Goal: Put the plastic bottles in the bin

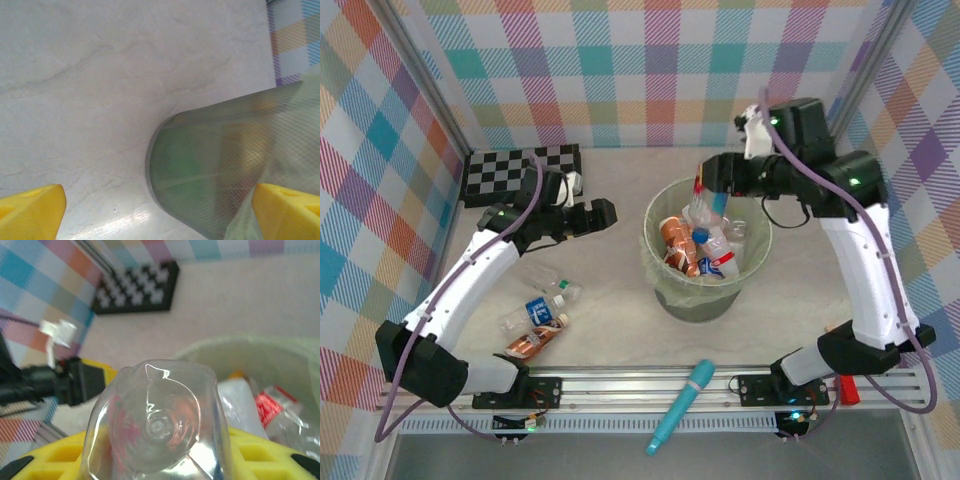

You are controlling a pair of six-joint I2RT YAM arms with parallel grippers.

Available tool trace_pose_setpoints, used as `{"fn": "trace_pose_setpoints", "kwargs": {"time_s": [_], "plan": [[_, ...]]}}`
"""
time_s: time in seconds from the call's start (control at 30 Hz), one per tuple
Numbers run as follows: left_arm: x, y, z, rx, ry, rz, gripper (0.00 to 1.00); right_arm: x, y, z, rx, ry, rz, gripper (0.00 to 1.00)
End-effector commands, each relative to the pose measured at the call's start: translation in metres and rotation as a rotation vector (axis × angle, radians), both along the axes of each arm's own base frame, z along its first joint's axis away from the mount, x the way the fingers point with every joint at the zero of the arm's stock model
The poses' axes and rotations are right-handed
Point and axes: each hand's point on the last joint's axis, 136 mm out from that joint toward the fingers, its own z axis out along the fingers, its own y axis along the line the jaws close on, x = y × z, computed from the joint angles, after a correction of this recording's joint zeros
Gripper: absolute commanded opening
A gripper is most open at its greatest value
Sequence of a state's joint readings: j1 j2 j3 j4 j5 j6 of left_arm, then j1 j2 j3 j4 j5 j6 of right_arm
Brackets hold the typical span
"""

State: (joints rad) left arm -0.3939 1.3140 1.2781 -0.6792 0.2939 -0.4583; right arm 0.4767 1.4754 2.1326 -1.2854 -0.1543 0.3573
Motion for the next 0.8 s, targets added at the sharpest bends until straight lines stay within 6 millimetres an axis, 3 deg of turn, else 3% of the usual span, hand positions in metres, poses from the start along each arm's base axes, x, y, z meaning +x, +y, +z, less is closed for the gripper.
{"fn": "trace_pose_setpoints", "kwargs": {"time_s": [0.0, 0.57, 0.77], "plan": [[0.003, 0.007, -0.007, 0.015, 0.016, 0.038, 0.95, -0.015, -0.003, -0.041, -0.062, 0.145, 0.027, 0.47], [0.003, 0.011, -0.023, 0.052, 0.052, 0.056, 0.95, -0.024, -0.001, -0.17, -0.161, 0.411, -0.008, 0.46], [0.003, 0.01, -0.025, 0.046, 0.058, 0.056, 0.95, -0.023, 0.004, -0.19, -0.143, 0.438, -0.027, 0.46]]}}
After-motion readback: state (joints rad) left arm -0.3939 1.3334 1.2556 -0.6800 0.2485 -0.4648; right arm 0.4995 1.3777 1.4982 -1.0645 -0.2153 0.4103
